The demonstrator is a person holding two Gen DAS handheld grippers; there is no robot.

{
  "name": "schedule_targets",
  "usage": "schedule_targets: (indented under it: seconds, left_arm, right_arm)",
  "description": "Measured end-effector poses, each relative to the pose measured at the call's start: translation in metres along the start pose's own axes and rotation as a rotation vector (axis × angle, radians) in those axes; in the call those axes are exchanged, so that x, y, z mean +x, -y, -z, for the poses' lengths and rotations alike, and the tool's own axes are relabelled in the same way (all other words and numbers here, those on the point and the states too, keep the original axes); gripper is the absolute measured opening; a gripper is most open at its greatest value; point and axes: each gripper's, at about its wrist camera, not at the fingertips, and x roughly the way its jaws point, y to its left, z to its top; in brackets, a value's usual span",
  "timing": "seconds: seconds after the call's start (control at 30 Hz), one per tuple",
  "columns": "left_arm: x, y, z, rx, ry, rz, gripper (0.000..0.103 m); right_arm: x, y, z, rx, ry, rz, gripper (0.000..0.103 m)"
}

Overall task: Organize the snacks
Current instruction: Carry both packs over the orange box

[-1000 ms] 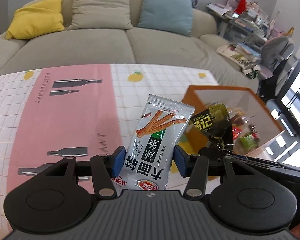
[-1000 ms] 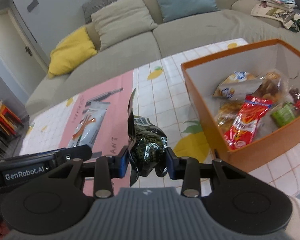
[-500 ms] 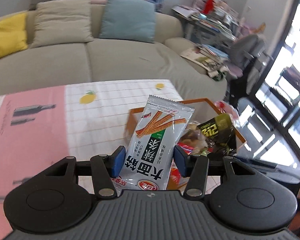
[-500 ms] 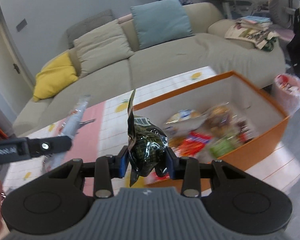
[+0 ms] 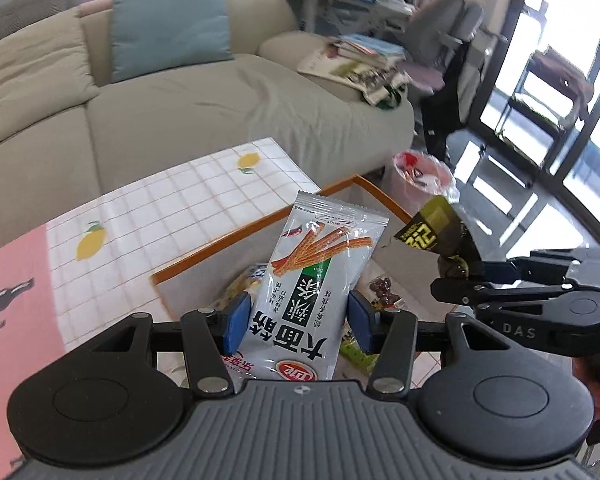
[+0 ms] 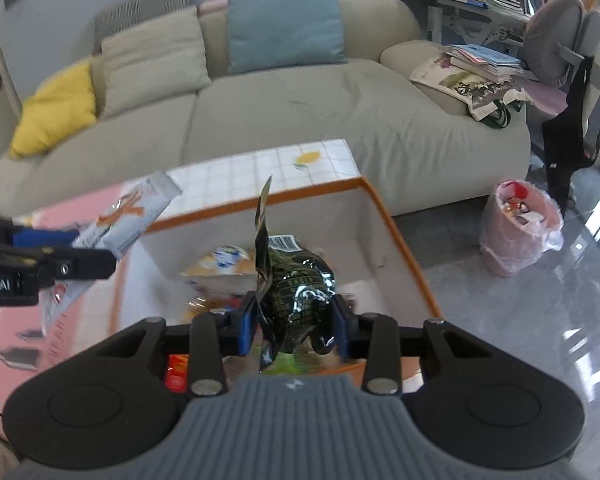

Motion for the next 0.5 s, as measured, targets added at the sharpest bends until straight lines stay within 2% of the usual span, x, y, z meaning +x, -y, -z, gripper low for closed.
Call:
schedule_targets:
  seconds: [0.3,0.5]
  left_arm:
    - [0.055,0.008,-0.01,0.03,-0.091,0.011,0.059]
    - [0.096,0.006,-0.012,0.006,-0.196,0.042,0.059]
  right_arm:
    - [0.055,0.032,-0.015,-0.101,-0.088,0.029,0.037]
    - [0.094,0.04,-0.025,-0.147,-0.182,0.045,0.037]
